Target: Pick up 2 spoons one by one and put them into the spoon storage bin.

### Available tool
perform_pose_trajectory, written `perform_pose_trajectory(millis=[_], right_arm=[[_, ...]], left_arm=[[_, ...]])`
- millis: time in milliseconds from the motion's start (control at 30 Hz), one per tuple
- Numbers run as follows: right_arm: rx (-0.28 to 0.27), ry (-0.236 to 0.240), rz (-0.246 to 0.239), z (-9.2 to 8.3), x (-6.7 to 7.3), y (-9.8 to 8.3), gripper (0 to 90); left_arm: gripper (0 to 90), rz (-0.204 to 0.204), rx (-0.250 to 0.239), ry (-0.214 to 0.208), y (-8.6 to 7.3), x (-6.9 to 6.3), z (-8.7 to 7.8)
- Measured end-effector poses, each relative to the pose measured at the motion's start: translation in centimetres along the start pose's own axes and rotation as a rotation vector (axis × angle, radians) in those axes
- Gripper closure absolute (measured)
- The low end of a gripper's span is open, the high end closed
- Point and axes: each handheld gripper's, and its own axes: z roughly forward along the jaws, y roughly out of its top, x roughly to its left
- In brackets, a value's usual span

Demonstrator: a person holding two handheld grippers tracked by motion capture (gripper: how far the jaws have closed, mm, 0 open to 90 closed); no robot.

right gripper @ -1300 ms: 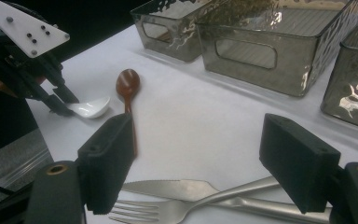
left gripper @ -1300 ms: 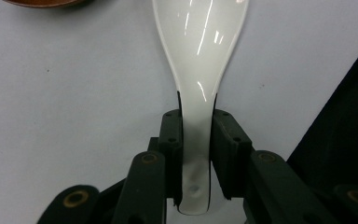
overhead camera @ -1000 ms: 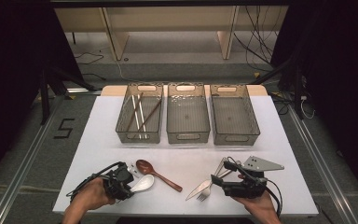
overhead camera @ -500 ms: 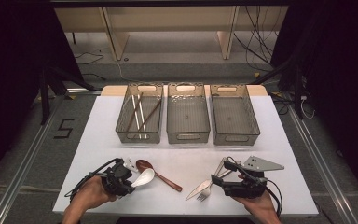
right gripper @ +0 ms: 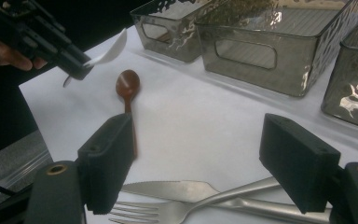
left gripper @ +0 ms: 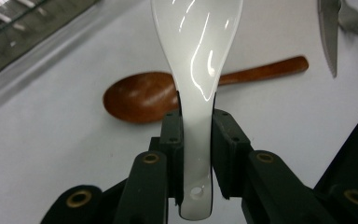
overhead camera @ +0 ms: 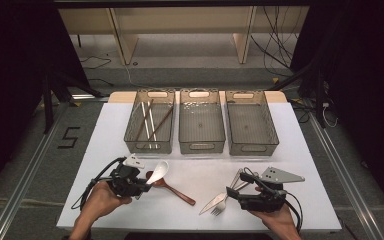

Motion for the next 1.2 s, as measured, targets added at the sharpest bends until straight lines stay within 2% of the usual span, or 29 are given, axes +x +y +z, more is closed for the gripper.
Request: perform_pose_trajectory(millis=[100,233,333,633,700,900,1200], right_arm=[[-0.002,0.001,-0.003,0.0,0.0,0.0,27.1],[-0.002,0.002,-0.001,0.1,0.0,0.0,27.1],[-0.001,0.003,0.002,0.2,0.0,0.0,27.1],[-0.005,0.005,-0.002,0.1,0.0,0.0,27.1],[-0.005,0.006,-0.001,0.1,0.0,0.0,27.1],[-0.006,0.007,-0.003,0.1,0.0,0.0,27.0],[-0.005,0.01,0.004,0.0,-0.1,-0.1,27.0]], left_arm=[[75.2,-0.008,-0.026,-0.009,1.0,0.0,0.0],[75.2,0.003,-0.045,-0.003,2.4,0.2,0.0],[75.2,-0.017,-0.084,-0.023,3.5,0.7,0.1],[75.2,-0.041,-0.155,0.0,7.5,1.7,0.6],[75.2,-0.049,-0.171,-0.006,8.5,1.8,0.8],[75.2,-0.063,-0.199,-0.006,11.4,2.2,1.7],[75.1,-0.076,-0.224,0.0,14.7,2.5,2.9]])
